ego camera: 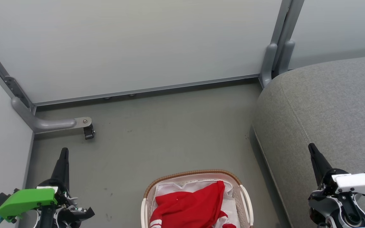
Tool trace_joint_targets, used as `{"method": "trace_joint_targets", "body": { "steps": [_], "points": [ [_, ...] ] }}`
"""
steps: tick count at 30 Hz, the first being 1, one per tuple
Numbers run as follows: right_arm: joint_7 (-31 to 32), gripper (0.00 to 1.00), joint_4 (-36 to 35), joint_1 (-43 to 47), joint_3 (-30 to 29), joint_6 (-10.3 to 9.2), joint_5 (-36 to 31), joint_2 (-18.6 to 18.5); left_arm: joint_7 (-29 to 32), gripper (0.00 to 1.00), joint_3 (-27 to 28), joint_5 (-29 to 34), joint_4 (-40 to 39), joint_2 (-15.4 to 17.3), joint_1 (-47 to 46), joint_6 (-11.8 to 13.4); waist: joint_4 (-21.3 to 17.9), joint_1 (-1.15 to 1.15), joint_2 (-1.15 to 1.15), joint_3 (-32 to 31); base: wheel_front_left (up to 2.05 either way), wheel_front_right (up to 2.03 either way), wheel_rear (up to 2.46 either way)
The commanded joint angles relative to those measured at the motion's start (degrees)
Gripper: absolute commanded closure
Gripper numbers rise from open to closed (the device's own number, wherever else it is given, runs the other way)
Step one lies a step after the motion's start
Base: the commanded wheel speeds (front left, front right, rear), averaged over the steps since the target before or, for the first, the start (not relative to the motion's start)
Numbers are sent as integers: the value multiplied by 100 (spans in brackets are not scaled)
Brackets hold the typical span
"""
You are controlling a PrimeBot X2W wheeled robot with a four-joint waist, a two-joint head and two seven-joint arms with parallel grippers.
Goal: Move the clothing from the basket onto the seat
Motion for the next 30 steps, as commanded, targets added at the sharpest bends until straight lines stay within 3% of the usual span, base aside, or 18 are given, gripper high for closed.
{"method": "trace_joint_targets", "body": {
  "steps": [1, 30],
  "points": [
    [10, 100, 12, -11, -16, 0, 15, -24, 23, 100, 14, 24, 4, 9, -75, -26, 0, 0, 68, 0, 0, 0, 0],
    [11, 100, 12, -11, -16, 0, 15, -24, 24, 100, 14, 24, 4, 9, -75, -26, 0, 0, 68, 0, 0, 0, 0]
  ]
}}
